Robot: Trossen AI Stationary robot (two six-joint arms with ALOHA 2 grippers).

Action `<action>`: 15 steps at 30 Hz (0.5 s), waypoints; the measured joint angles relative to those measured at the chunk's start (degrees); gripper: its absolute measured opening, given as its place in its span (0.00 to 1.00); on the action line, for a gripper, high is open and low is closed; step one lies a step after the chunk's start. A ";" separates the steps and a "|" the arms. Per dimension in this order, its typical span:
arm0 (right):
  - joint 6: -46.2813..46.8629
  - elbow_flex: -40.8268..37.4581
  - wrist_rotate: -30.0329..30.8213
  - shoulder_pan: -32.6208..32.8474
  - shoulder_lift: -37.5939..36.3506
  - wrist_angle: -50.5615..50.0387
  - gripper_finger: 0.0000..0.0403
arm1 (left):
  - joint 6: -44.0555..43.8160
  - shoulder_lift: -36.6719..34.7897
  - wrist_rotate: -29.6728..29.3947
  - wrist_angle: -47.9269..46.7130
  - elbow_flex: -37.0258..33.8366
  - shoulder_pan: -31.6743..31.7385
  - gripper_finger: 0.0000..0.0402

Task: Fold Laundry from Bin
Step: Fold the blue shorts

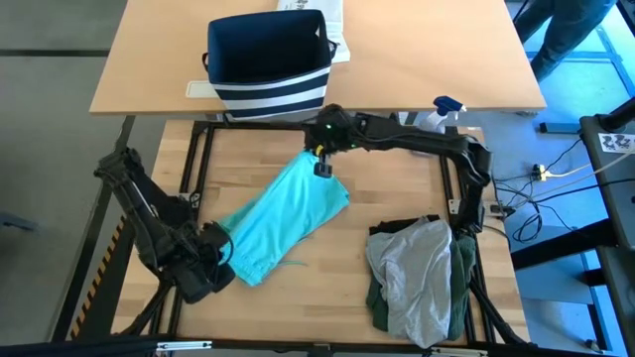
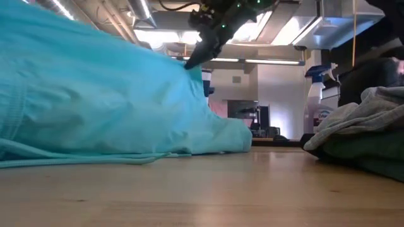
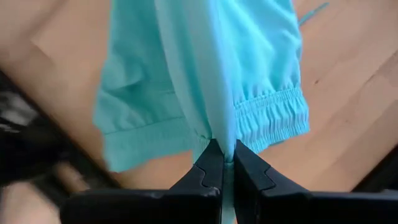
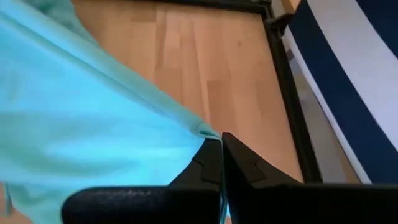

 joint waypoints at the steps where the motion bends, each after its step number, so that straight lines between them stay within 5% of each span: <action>1: 0.27 0.00 -1.25 -0.53 0.35 1.02 0.00 | -2.11 -1.88 -0.32 2.58 -2.93 -0.41 0.01; 8: -3.09 -0.02 -8.63 -3.86 2.01 5.28 0.00 | -16.10 -13.19 1.60 7.20 -17.64 -1.68 0.01; 15: -7.22 0.04 -10.97 -4.82 6.81 4.69 0.00 | -18.39 -17.29 9.91 5.33 -23.66 2.47 0.01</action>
